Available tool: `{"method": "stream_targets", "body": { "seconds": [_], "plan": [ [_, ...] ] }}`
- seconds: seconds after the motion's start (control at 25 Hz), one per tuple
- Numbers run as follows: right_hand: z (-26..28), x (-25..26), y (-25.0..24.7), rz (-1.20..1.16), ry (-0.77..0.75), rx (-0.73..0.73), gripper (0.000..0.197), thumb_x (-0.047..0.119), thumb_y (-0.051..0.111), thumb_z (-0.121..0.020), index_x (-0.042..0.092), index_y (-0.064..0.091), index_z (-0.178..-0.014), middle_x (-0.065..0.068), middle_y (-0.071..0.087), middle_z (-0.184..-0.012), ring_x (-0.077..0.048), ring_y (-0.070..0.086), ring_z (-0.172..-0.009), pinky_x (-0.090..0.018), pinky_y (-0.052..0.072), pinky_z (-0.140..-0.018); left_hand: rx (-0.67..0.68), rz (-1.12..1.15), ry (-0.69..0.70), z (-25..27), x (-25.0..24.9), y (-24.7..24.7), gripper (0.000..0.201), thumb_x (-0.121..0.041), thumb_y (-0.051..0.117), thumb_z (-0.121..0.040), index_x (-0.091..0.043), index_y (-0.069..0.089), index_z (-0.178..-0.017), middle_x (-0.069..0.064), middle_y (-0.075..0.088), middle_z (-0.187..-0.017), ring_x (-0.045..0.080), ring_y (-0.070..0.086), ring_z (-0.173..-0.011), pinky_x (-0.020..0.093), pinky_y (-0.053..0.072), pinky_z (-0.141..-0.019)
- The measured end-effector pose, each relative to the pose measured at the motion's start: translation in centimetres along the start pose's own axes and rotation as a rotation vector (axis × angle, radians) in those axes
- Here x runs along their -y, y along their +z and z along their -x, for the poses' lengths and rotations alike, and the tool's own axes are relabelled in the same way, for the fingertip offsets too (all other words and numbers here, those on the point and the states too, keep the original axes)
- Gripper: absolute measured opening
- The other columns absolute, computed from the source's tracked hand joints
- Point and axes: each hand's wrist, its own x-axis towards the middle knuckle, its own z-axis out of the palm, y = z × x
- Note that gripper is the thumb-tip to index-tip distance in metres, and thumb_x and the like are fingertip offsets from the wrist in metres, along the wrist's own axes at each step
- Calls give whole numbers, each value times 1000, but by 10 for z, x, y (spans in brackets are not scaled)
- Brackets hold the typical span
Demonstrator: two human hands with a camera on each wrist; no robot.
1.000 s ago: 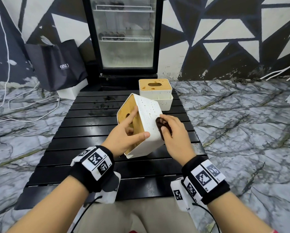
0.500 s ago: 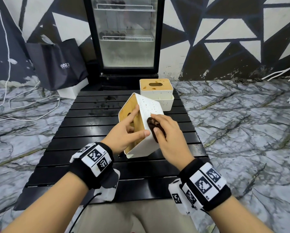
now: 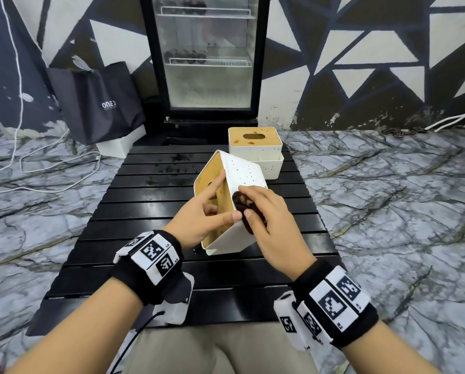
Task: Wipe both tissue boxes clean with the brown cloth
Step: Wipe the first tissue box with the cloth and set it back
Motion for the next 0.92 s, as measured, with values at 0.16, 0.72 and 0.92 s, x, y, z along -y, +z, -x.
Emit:
{"method": "stream_targets", "body": {
  "seconds": [0.16, 0.72, 0.92],
  "plan": [
    [4, -11, -7, 16, 54, -1, 41, 23, 41, -89, 23, 47, -129, 9, 47, -127, -8, 36, -121, -11, 22, -101, 1, 23, 0, 0, 2, -1, 91, -35, 78, -64, -53, 22, -134, -31, 67, -89, 2, 67, -86, 22, 51, -86],
    [-4, -16, -11, 54, 118, -37, 38, 14, 44, -90, 16, 49, -128, -1, 49, -130, -16, 39, -121, -24, 26, -105, 10, 46, -12, -2, 2, -1, 89, -35, 83, -65, -58, 26, -128, -27, 68, -94, 4, 67, -90, 22, 52, -86],
    [1, -1, 0, 25, 4, -30, 39, 19, 42, -89, 18, 48, -128, 7, 47, -125, -3, 34, -116, -5, 19, -100, 17, 37, 0, -4, 2, 0, 92, -36, 79, -68, -49, 22, -140, -23, 67, -100, 7, 67, -93, 27, 50, -92]
  ]
}}
